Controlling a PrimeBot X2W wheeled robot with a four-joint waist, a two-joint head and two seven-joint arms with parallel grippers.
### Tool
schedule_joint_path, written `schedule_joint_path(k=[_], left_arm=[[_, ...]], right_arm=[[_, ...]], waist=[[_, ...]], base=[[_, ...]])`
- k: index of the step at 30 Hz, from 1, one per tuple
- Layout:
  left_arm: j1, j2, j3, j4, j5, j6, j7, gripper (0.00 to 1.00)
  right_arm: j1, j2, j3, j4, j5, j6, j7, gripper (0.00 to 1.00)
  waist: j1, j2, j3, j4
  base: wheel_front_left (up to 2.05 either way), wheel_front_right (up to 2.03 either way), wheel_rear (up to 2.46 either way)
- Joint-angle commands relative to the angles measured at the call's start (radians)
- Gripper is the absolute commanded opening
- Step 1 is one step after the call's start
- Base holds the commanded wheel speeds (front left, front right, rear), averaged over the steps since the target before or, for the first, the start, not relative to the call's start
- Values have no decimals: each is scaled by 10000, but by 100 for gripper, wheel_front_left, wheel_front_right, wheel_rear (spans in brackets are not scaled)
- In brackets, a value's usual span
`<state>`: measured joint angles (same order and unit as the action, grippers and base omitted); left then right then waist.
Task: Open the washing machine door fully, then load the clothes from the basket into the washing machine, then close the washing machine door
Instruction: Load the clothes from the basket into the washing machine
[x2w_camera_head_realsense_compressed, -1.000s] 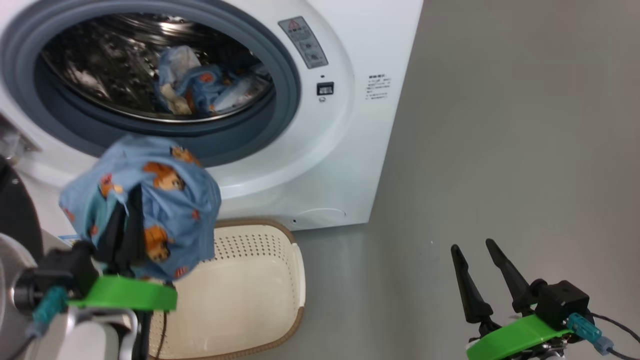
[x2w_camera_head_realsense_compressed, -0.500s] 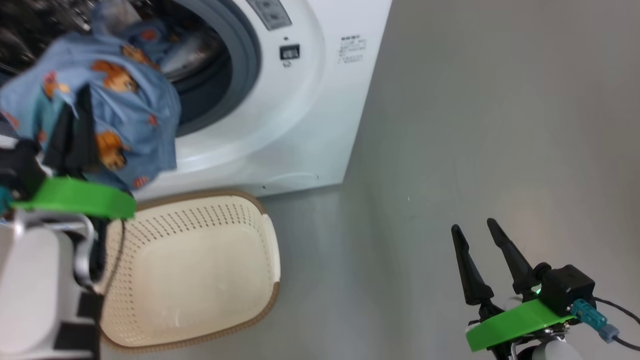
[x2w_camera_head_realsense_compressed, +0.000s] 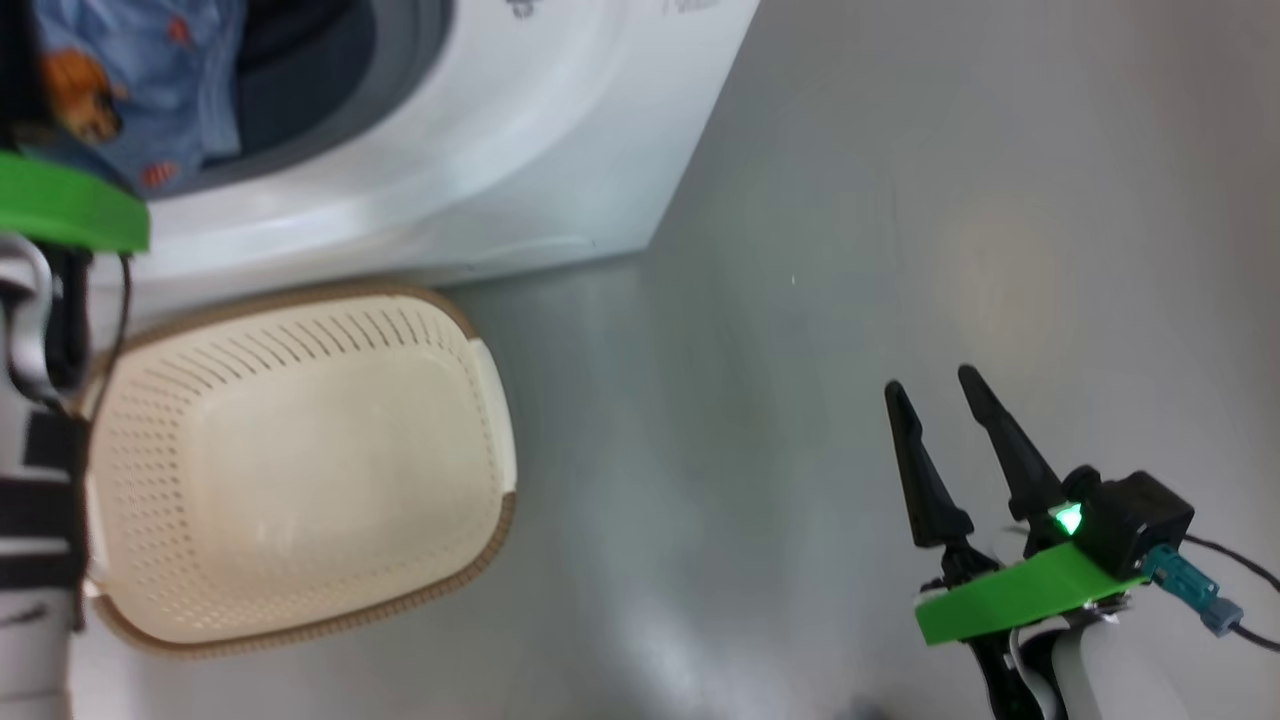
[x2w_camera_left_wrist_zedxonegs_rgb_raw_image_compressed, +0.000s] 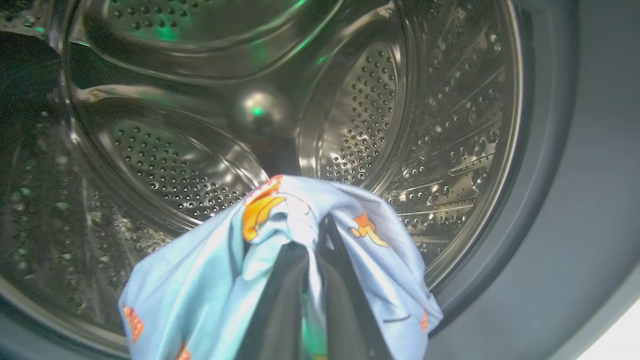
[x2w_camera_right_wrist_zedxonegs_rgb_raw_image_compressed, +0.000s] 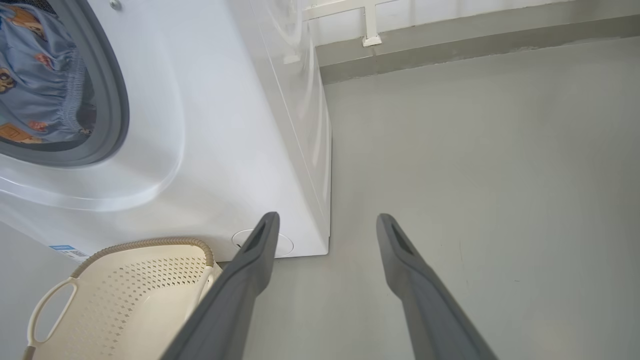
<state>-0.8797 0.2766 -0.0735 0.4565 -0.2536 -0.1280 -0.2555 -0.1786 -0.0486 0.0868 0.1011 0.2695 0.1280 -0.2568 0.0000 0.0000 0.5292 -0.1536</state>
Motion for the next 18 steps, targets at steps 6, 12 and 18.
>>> schedule_joint_path(k=[6,12,18], left_arm=[[-1287,938,-81,445,-47,-26,-63,0],[-2359,1182,-231,1105,-73,-26,-48,0],[-3801,1351,-489,1948,13,-26,53,0]], right_arm=[[-318,-16,564,-334,473,27,-49,100],[-370,-16,694,-315,637,27,-49,100],[-494,-16,953,-337,773,27,-49,100]], waist=[[0,0,1501,-553],[0,0,1990,-693],[0,0,2536,-748]], base=[[0,0,0],[0,0,0],[0,0,0]])
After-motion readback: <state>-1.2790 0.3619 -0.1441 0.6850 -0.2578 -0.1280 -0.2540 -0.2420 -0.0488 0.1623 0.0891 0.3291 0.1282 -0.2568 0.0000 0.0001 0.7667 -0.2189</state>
